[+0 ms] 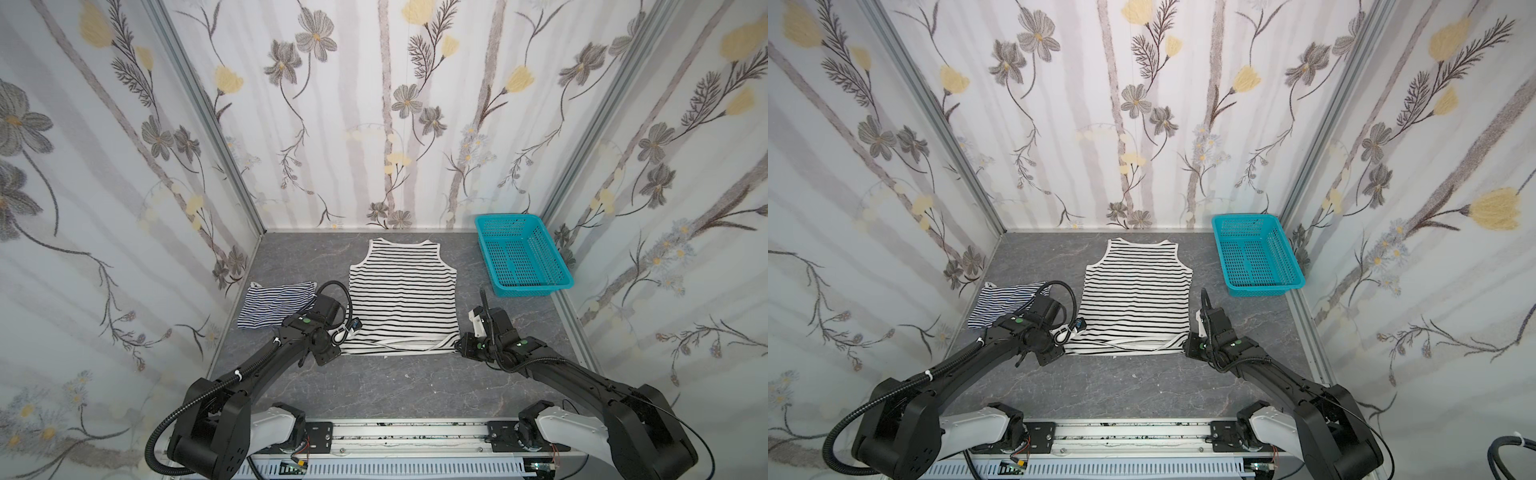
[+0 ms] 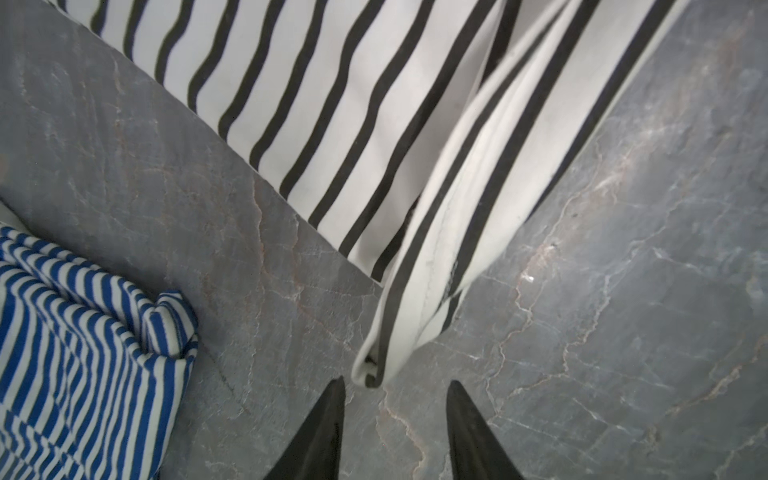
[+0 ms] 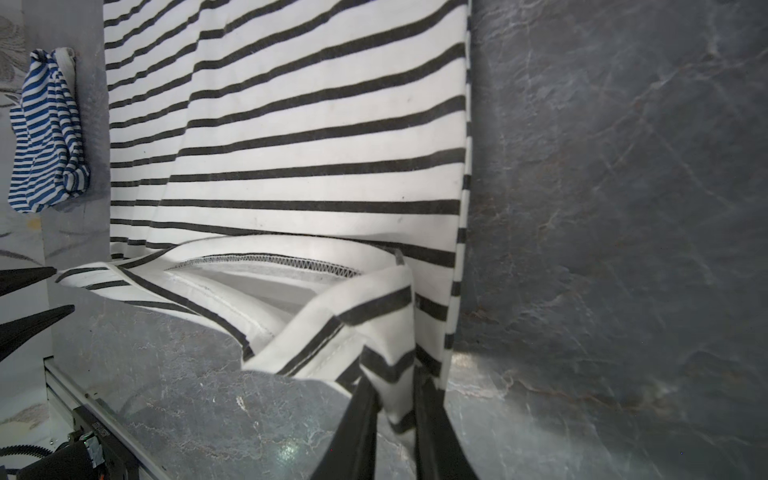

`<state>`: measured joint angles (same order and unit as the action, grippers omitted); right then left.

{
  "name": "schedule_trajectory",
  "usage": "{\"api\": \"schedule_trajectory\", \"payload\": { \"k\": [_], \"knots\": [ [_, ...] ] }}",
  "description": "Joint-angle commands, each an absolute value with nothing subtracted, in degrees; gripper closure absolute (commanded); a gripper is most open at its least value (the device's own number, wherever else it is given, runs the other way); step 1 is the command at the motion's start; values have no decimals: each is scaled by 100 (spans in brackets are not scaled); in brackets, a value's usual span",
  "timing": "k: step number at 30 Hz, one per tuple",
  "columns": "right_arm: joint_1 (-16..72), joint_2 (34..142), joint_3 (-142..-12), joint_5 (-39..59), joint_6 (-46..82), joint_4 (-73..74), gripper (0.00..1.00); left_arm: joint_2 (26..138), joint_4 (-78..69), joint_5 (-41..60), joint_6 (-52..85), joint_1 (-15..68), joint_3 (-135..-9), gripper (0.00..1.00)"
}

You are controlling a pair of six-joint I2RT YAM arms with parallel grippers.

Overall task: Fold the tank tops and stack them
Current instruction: 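Grasp the hem nearest the robot with both grippers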

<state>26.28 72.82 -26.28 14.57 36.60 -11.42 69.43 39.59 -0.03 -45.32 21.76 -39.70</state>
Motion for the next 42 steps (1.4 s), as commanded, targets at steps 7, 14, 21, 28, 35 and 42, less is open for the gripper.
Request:
{"api": "schedule_trajectory", "payload": {
  "k": [7, 14, 21, 28, 35, 42],
  "knots": [
    [2630, 6976, -3170, 1075, 3819, -1404, 64, 7324, 3964, 535, -4359, 1974, -4885, 55],
    [2638, 8119, -3732, 1166, 3719, -927, 59, 8425, 3434, 747, -3890, 1972, -5625, 55],
    [2659, 8920, -4151, 1253, 3641, -757, 58, 9487, 3337, 536, -3769, 1976, -5955, 58],
    [2955, 8787, -3859, 1284, 3484, -1194, 58, 9119, 3400, 544, -4007, 2146, -5283, 58],
    [3243, 8529, -3649, 1307, 3508, -1506, 59, 8737, 3683, 673, -4005, 2370, -4938, 57],
    [3554, 8108, -3300, 1419, 3784, -1635, 59, 8303, 3967, 764, -3966, 2583, -4679, 57]
  ]
}}
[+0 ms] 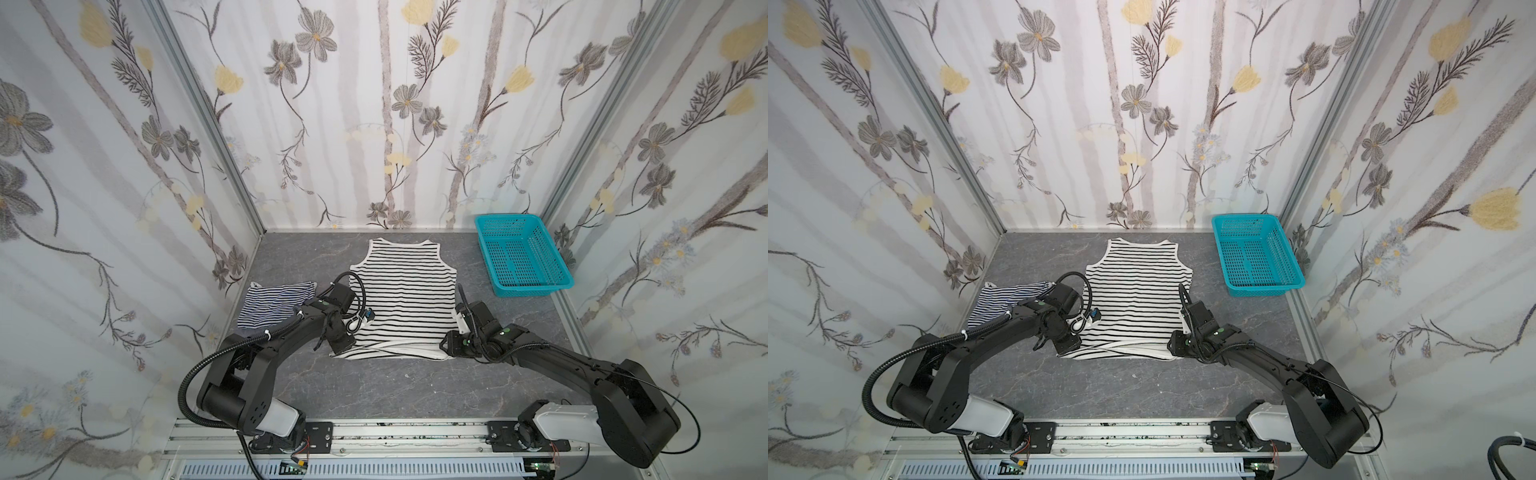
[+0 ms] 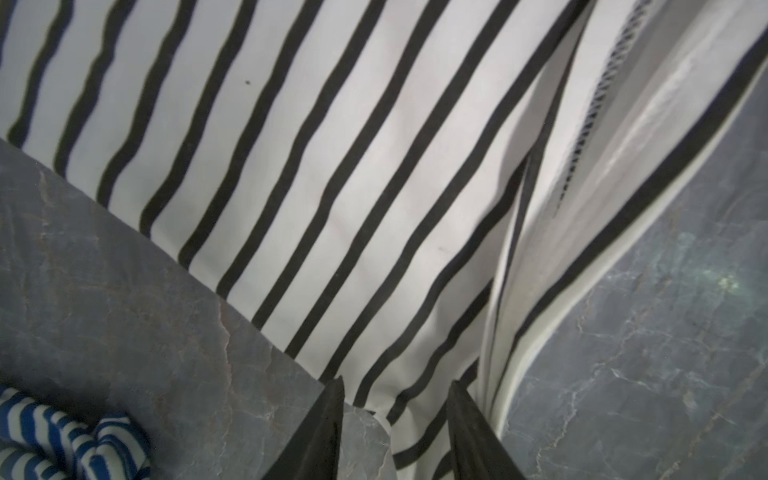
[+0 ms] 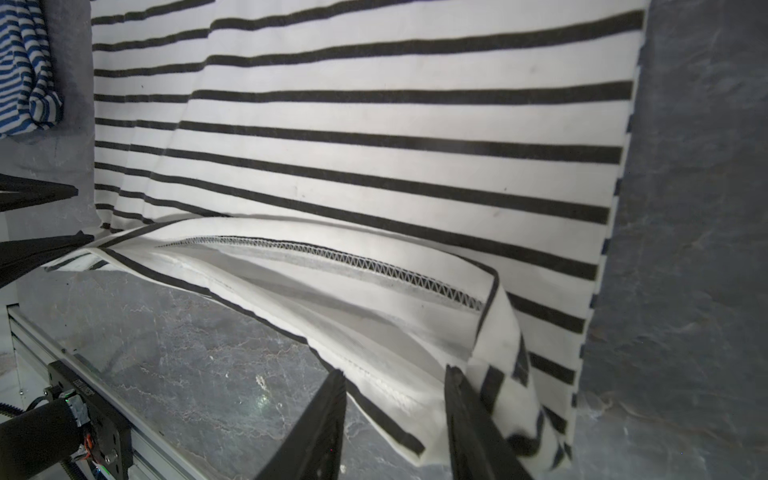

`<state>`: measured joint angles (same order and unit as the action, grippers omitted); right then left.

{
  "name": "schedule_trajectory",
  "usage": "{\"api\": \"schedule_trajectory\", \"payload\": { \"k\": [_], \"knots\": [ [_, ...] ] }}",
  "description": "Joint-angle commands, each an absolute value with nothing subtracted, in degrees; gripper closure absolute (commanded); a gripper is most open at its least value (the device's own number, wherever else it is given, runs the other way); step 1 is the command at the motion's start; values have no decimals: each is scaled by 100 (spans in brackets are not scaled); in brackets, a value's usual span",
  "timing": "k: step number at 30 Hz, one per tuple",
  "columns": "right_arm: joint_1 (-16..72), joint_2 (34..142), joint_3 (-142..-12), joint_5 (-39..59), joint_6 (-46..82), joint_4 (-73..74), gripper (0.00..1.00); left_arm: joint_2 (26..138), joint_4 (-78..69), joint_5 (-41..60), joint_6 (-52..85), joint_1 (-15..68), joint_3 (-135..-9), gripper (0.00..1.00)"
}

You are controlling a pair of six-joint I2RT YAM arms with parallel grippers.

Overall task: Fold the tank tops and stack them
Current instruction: 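Grasp the hem nearest the robot with both grippers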

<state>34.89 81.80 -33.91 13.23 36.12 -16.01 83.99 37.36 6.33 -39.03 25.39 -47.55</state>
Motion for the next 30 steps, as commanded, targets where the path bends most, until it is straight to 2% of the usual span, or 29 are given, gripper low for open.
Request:
{"api": "schedule_trajectory", "payload": {
  "k": [1, 14, 23, 30],
  "knots": [
    [3595, 8059, -3238, 1444, 3820, -1641, 59, 8273, 4002, 765, -3963, 2616, -4632, 57],
    [3652, 7302, -3674, 1150, 4017, -2264, 58, 8206, 4254, 559, -4025, 2903, -3981, 57],
    [3656, 8106, -3786, 828, 4157, -1402, 58, 8093, 4438, 625, -4235, 2892, -4231, 58],
    [3657, 8675, -4201, 461, 3926, -1318, 55, 8220, 4430, 828, -4143, 2891, -4315, 58]
  ]
}}
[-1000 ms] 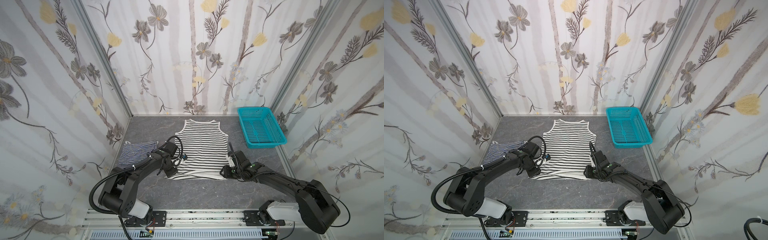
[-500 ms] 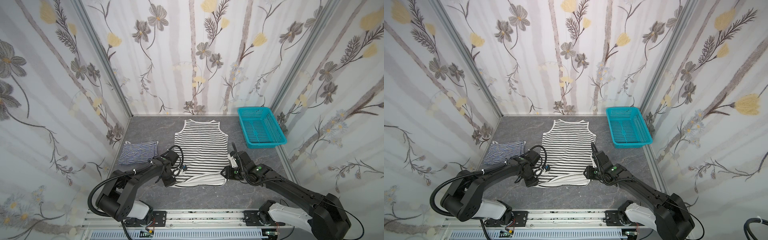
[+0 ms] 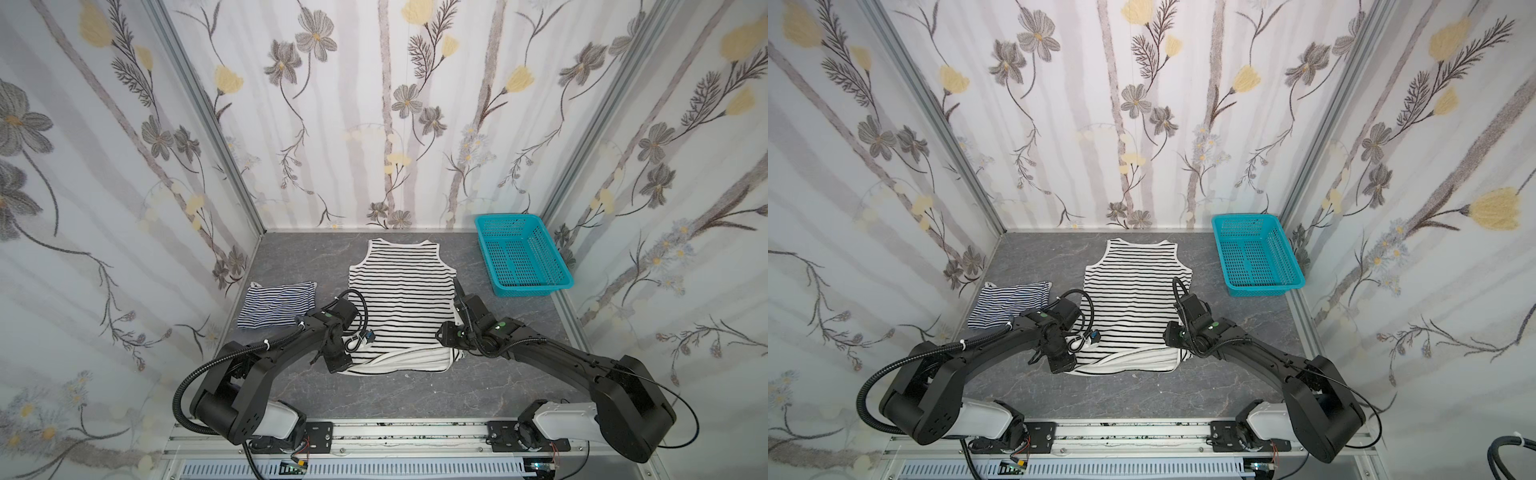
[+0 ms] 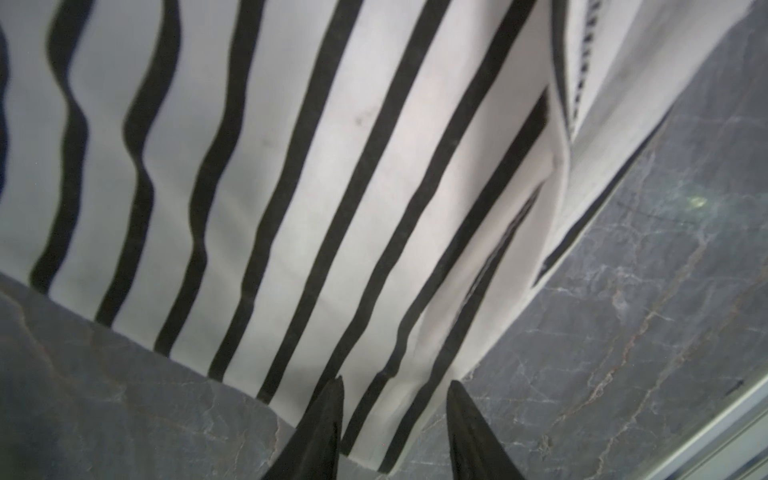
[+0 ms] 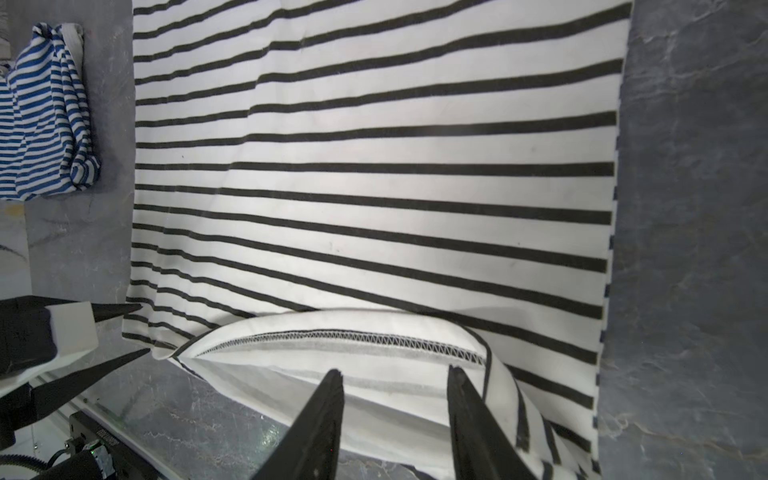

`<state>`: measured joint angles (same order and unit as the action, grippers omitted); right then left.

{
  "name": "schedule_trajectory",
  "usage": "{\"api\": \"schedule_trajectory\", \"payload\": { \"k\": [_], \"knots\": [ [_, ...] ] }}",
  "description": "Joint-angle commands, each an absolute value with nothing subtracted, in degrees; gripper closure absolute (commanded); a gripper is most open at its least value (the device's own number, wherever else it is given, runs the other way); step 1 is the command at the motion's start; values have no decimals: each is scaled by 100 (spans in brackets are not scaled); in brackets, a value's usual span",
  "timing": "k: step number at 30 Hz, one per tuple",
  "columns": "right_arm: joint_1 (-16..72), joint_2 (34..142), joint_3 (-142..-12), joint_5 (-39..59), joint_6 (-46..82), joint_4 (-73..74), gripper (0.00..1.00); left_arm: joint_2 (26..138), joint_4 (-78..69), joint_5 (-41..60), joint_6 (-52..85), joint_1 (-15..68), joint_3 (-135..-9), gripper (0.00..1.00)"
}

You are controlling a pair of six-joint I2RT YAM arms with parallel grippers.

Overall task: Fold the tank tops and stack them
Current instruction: 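Grasp the hem nearest the robot with both grippers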

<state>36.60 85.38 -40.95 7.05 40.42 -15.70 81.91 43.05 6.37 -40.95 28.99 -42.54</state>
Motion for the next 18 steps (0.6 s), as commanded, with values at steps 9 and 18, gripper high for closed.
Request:
{"api": "schedule_trajectory", "payload": {
  "k": [9, 18],
  "knots": [
    [3647, 9606, -4470, 50, 3647, -1550, 52, 8226, 4378, 967, -4038, 2892, -4359, 57],
    [3967, 8785, -3917, 189, 3603, -2027, 54, 8182, 4324, 932, -3935, 2893, -4321, 57]
  ]
}}
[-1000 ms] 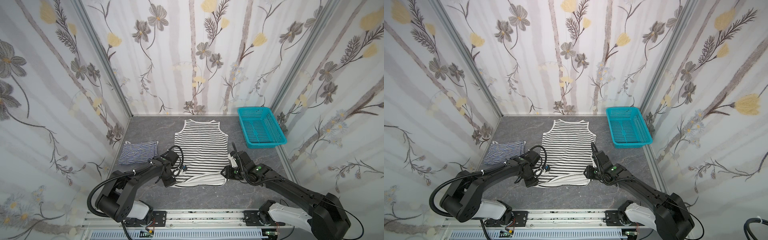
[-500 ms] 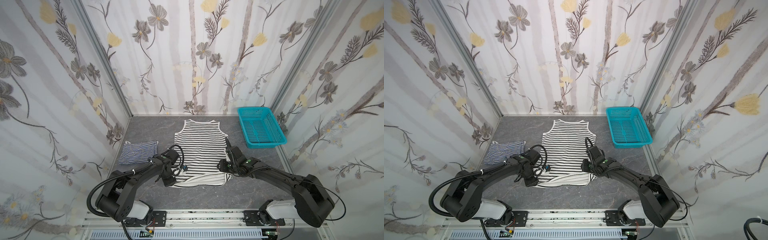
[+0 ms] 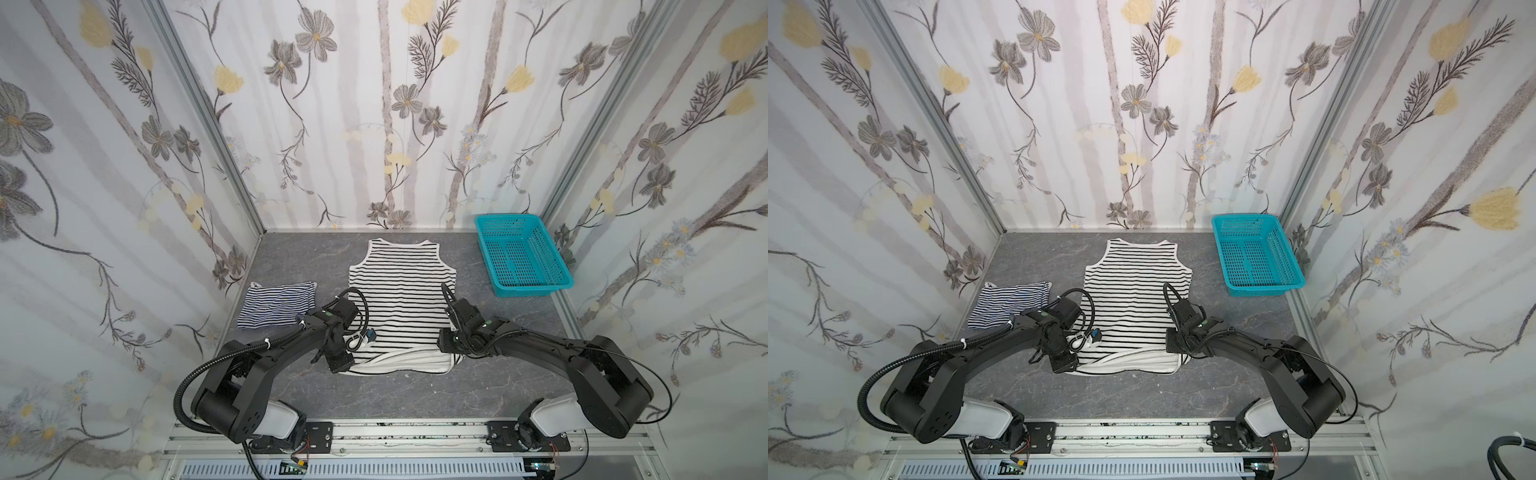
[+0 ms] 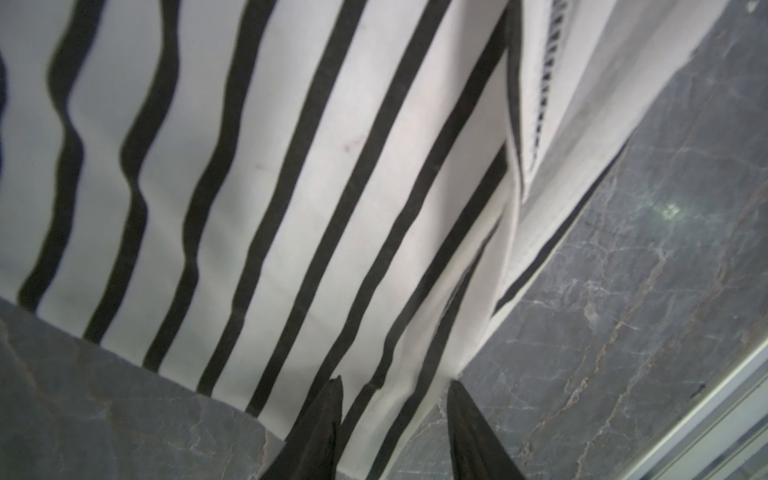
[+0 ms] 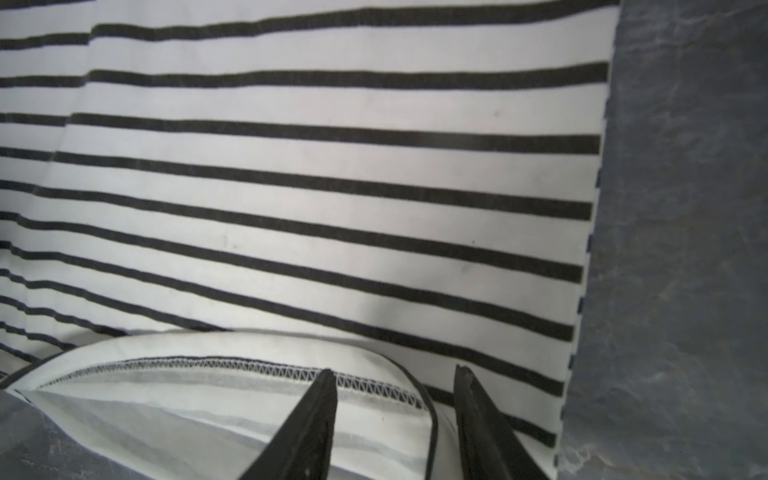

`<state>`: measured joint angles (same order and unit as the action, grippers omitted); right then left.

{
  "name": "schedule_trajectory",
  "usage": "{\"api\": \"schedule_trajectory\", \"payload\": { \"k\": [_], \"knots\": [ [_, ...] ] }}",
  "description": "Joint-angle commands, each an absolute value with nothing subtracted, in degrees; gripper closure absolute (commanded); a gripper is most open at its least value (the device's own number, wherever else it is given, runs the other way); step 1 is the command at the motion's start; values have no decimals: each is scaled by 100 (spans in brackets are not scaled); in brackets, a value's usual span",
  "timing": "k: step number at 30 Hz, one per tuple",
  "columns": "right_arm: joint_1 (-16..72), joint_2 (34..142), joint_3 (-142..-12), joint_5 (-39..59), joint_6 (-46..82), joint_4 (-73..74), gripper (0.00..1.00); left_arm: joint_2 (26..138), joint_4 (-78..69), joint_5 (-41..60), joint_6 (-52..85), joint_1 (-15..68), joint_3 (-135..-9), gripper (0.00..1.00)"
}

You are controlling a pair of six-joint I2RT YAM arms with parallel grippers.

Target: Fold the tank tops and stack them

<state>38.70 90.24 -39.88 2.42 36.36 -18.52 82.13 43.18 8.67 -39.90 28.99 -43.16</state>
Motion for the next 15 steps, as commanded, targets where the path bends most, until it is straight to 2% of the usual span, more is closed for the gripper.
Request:
{"api": "schedule_trajectory", "payload": {
  "k": [1, 8, 15],
  "knots": [
    [4013, 8672, -3890, 155, 3610, -2129, 55, 8191, 4308, 932, -3922, 2896, -4318, 57],
    [4174, 8150, -3645, -29, 3652, -2590, 77, 8270, 4245, 923, -3866, 2884, -4340, 56],
    [4350, 7910, -3294, 0, 3781, -2842, 81, 8214, 4236, 788, -3860, 2886, -4312, 56]
  ]
}}
